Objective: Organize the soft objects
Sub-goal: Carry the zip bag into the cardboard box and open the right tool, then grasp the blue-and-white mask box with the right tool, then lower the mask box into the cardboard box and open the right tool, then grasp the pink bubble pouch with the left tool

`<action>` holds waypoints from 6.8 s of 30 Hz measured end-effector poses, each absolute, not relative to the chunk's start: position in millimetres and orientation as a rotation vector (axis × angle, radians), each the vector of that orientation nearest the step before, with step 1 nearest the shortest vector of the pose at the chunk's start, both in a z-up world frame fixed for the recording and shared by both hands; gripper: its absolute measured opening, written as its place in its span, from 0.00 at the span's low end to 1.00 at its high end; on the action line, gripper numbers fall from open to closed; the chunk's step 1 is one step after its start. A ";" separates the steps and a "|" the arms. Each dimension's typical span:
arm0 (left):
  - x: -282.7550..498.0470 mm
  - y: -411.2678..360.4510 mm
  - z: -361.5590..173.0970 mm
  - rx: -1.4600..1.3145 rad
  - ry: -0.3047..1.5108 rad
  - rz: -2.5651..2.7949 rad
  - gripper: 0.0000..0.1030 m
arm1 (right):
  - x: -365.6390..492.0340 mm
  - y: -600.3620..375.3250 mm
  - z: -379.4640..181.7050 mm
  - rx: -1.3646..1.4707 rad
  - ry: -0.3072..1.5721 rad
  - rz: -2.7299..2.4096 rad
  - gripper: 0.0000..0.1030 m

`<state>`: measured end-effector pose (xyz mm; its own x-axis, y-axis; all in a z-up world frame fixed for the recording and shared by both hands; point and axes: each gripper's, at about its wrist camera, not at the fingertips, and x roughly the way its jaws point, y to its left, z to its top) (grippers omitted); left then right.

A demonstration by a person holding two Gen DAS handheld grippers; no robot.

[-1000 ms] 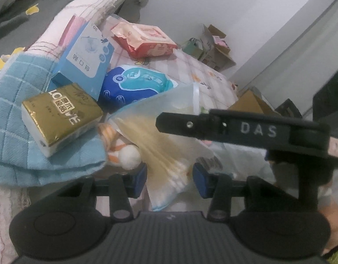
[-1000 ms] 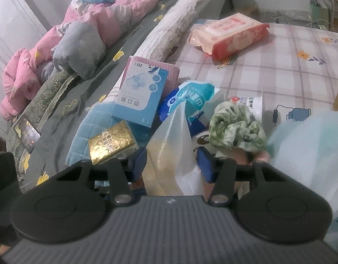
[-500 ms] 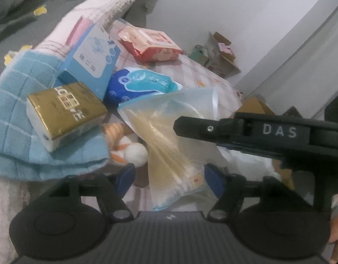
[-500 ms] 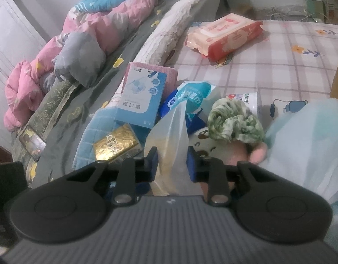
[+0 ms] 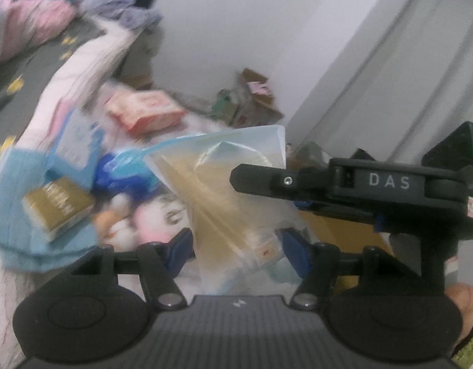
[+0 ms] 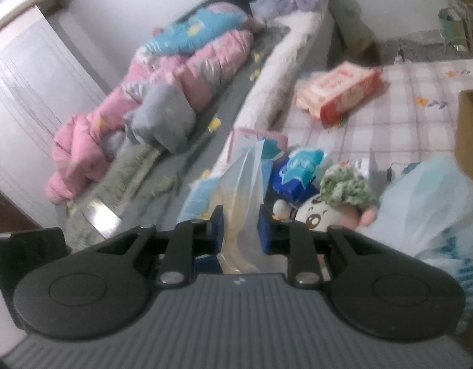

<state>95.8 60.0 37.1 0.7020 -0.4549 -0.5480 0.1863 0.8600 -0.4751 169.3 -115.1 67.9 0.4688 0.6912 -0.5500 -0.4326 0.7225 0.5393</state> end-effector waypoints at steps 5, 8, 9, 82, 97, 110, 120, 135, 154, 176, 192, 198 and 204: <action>109.6 9.0 64.0 -0.325 0.672 -0.464 0.64 | 162.7 -175.3 94.1 0.423 0.754 0.660 0.20; 131.5 -25.2 72.9 -0.293 0.672 -0.514 0.64 | 171.9 -218.4 99.7 0.484 0.739 0.612 0.20; 137.7 -35.6 74.8 -0.277 0.669 -0.523 0.66 | 176.6 -232.5 99.4 0.502 0.738 0.592 0.20; 130.9 124.6 49.8 -0.012 0.593 0.033 0.90 | 316.0 -141.6 50.4 0.497 0.986 0.728 0.73; 217.2 147.5 -10.0 -0.003 0.823 0.021 0.61 | 406.9 15.8 -72.5 0.536 1.312 0.727 0.58; 241.5 156.5 -26.7 -0.020 0.901 0.038 0.65 | 413.2 48.8 -87.6 0.506 1.399 0.770 0.67; 237.9 160.6 -8.2 -0.056 0.863 0.064 0.63 | 406.0 47.0 -72.4 0.559 1.374 0.790 0.65; 209.6 85.2 73.2 -0.022 0.695 -0.038 0.60 | 368.1 -44.9 16.8 0.620 1.174 0.777 0.54; 249.5 -184.7 61.8 0.046 0.730 -0.523 0.61 | 294.5 -375.8 33.0 0.783 0.980 0.361 0.54; 318.3 -265.3 -17.0 0.149 0.969 -0.519 0.79 | 335.8 -465.8 -59.8 0.668 1.025 0.162 0.55; 251.9 -124.8 65.5 0.074 0.835 -0.399 0.90 | 274.6 -447.9 -10.5 0.746 0.980 0.208 0.55; 206.1 -35.3 77.5 0.027 0.771 -0.260 0.93 | 254.4 -411.2 6.1 0.748 0.963 0.319 0.55; 158.9 41.5 69.8 -0.019 0.738 -0.118 0.94 | 254.2 -347.3 21.4 0.712 0.989 0.457 0.56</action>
